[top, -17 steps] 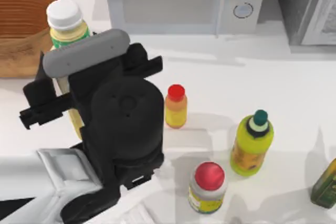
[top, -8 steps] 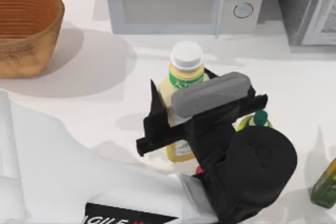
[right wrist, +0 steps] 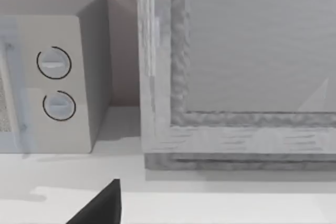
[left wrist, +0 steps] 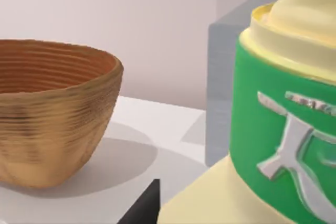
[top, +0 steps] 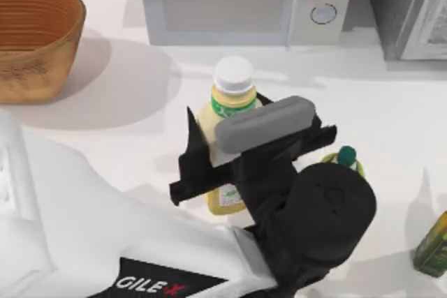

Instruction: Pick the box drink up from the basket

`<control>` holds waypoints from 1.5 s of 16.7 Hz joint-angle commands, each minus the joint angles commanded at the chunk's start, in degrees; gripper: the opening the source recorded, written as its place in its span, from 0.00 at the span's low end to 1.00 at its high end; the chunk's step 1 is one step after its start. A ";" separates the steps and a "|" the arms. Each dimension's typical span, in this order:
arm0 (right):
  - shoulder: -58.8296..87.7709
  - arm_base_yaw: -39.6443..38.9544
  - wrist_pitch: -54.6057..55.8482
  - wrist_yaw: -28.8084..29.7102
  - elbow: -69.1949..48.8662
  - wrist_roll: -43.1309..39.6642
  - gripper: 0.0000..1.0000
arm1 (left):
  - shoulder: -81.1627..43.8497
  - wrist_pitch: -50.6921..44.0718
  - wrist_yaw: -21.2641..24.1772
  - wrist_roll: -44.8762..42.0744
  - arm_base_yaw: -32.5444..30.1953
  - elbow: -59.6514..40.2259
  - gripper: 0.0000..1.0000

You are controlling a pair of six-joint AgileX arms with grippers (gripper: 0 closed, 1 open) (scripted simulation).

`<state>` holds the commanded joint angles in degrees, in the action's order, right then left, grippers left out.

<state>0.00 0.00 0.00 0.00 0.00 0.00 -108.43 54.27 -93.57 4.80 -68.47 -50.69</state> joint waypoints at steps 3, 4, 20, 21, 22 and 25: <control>0.00 0.00 0.00 0.00 0.00 0.00 1.00 | 0.00 3.91 -2.52 1.61 3.03 6.98 0.00; 0.00 0.00 0.00 0.00 0.00 0.00 1.00 | 0.01 4.95 -3.19 2.04 3.79 8.40 0.00; 0.00 0.00 0.00 0.00 0.00 0.00 1.00 | -0.04 5.82 -3.78 2.40 4.36 9.40 0.83; 0.00 0.00 0.00 0.00 0.00 0.00 1.00 | -0.04 5.82 -3.78 2.40 4.36 9.40 0.90; 0.00 0.00 0.00 0.00 0.00 0.00 1.00 | -0.04 5.82 -3.78 2.40 4.36 9.40 0.98; 0.00 0.00 0.00 0.00 0.00 0.00 1.00 | -0.04 5.82 -3.78 2.40 4.36 9.40 1.00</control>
<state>0.00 0.00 0.00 0.00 0.00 0.00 -108.47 60.09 -97.35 7.20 -64.11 -41.29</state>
